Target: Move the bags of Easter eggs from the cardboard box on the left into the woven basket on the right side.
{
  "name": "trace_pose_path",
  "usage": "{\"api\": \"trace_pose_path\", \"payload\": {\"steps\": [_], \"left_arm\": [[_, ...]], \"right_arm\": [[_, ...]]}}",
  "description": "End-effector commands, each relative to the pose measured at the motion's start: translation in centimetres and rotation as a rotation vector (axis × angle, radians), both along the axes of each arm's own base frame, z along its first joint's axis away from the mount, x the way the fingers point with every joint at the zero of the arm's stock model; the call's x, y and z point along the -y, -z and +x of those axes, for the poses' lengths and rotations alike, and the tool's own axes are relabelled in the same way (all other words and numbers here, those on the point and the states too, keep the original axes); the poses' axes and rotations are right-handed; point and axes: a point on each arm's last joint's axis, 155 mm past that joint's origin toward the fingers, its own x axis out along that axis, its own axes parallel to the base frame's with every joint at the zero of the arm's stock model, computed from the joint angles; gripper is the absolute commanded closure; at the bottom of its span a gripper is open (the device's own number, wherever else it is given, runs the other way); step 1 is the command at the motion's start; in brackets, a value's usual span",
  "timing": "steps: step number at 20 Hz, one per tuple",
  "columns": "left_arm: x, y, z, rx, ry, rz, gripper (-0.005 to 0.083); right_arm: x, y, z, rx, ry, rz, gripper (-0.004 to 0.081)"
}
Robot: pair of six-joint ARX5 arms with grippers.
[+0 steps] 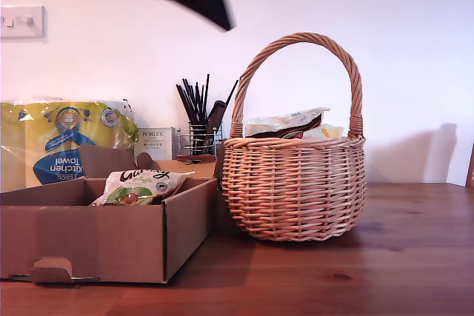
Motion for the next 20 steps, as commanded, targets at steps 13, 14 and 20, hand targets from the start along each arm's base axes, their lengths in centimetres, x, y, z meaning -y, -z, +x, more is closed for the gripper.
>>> {"api": "trace_pose_path", "payload": {"steps": [13, 14, 20], "left_arm": [[-10.6, 11.5, -0.4, 0.146, -0.224, -0.128, 0.078], [-10.3, 11.7, -0.4, 0.139, -0.211, -0.139, 0.0661], [-8.6, 12.1, 1.8, 0.287, -0.21, -0.052, 0.0021]], "right_arm": [[0.8, 0.2, 1.0, 0.012, 0.066, -0.029, 0.0782], [0.8, 0.3, 1.0, 0.009, 0.066, -0.032, 0.0782], [0.7, 0.9, 1.3, -0.017, 0.064, -0.044, 0.0782]]}}
